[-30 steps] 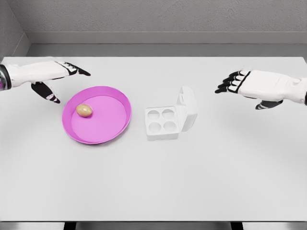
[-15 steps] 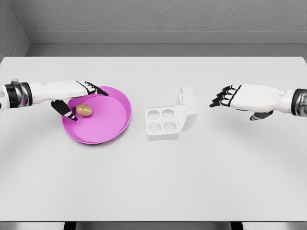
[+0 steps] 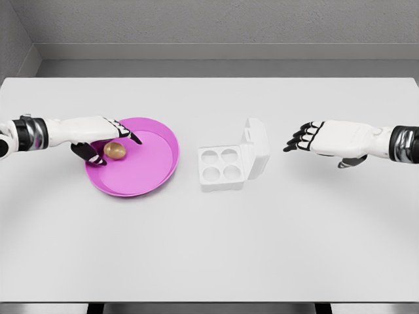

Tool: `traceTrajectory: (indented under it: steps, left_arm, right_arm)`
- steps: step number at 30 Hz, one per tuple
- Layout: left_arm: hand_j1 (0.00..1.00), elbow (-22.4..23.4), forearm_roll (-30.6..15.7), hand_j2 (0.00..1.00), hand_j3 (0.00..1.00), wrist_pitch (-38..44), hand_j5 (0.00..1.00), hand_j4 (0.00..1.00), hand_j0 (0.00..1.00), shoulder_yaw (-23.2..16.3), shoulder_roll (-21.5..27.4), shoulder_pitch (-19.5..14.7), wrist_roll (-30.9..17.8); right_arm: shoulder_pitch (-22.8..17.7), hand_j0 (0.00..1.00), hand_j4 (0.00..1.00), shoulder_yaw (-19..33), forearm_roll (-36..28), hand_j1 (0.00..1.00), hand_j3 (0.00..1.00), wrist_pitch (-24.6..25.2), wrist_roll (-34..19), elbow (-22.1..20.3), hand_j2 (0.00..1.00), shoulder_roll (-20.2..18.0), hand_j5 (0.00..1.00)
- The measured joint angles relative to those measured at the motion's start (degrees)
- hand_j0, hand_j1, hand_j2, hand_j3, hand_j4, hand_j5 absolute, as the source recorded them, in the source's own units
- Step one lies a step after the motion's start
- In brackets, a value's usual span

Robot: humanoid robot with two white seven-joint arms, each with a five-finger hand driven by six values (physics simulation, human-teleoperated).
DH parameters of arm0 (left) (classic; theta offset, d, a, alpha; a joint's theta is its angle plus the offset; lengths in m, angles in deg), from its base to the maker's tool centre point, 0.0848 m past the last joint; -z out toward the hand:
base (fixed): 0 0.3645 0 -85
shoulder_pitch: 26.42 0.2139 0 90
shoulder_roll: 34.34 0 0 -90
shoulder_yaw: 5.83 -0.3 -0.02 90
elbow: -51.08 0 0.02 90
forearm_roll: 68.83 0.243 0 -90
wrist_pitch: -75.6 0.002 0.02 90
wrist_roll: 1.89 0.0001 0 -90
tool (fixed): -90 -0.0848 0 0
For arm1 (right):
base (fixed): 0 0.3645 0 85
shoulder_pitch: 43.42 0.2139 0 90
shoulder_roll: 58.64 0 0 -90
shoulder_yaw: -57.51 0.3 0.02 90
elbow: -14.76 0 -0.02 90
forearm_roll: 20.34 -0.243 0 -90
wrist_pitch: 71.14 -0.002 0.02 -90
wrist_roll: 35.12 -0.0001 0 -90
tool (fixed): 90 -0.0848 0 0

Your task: Pack egg into the box and close the box lid

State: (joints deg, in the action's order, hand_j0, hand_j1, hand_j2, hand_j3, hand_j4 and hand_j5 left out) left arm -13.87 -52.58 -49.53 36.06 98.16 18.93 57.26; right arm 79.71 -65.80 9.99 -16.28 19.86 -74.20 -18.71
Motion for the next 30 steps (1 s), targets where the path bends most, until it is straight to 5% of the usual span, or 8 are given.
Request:
traceTrajectory:
  steps: [30]
  left_arm:
    - [0.73,2.7,1.4,0.73,0.73,0.1,0.73,0.73,0.73,0.0,-0.9,-0.1,-0.2]
  right_arm:
    - [0.3,1.00,1.00,-0.1,0.1,1.00,1.00,0.0,0.0,0.0,1.00,0.4,1.00]
